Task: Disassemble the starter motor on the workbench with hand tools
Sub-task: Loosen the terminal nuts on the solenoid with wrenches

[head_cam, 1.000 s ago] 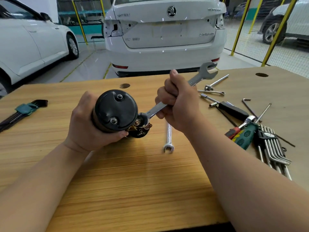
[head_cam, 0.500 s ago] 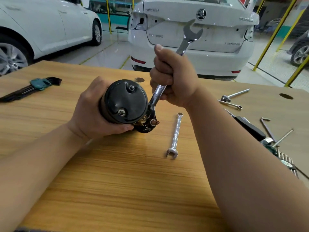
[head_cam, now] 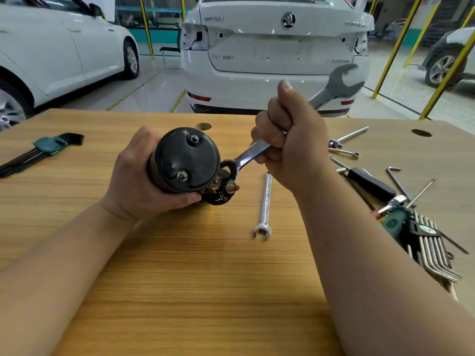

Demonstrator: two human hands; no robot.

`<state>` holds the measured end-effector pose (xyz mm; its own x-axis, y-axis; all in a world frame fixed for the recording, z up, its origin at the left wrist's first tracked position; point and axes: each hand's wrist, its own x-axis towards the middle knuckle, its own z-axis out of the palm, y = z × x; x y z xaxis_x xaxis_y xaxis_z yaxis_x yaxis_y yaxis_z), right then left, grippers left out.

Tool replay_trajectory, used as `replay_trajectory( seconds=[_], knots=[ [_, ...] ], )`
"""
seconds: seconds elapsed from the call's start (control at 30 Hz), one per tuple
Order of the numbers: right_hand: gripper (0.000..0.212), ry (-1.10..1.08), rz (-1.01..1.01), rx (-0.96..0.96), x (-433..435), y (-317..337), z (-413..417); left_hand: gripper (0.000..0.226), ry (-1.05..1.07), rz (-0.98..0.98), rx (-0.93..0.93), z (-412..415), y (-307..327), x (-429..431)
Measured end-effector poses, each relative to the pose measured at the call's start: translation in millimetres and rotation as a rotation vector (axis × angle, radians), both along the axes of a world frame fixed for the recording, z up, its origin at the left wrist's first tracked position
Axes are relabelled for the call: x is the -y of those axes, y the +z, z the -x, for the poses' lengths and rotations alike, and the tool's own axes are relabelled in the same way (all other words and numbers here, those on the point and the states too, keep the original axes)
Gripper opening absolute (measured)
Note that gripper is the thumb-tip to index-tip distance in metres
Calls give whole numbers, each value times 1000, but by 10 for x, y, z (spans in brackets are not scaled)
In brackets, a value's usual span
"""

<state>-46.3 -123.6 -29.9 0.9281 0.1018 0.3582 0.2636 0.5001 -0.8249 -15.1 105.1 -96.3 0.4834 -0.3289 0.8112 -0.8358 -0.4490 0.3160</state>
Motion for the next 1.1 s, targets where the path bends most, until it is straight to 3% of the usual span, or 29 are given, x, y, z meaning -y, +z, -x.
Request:
replay_trajectory(
  seconds=[0.1, 0.23, 0.43, 0.53, 0.63, 1.1],
  knots=[
    [61, -91, -161, 51, 105, 159, 85, 66, -15, 20, 2, 16, 5, -8],
    [53, -220, -96, 16, -1, -81, 281, 66, 2, 30, 4, 22, 4, 0],
    [58, -407, -222, -51, -134, -408, 443, 64, 28, 24, 7, 18, 22, 25],
    [57, -410, -270, -98, -164, -418, 446, 65, 58, 10, 9, 2, 1, 27],
    [55, -401, -311, -130, -160, -427, 457, 82, 100, -19, 3, -26, -12, 36],
    [59, -324, -302, -145, -254, -519, 430, 85, 100, 10, 23, -31, -21, 44]
  ],
)
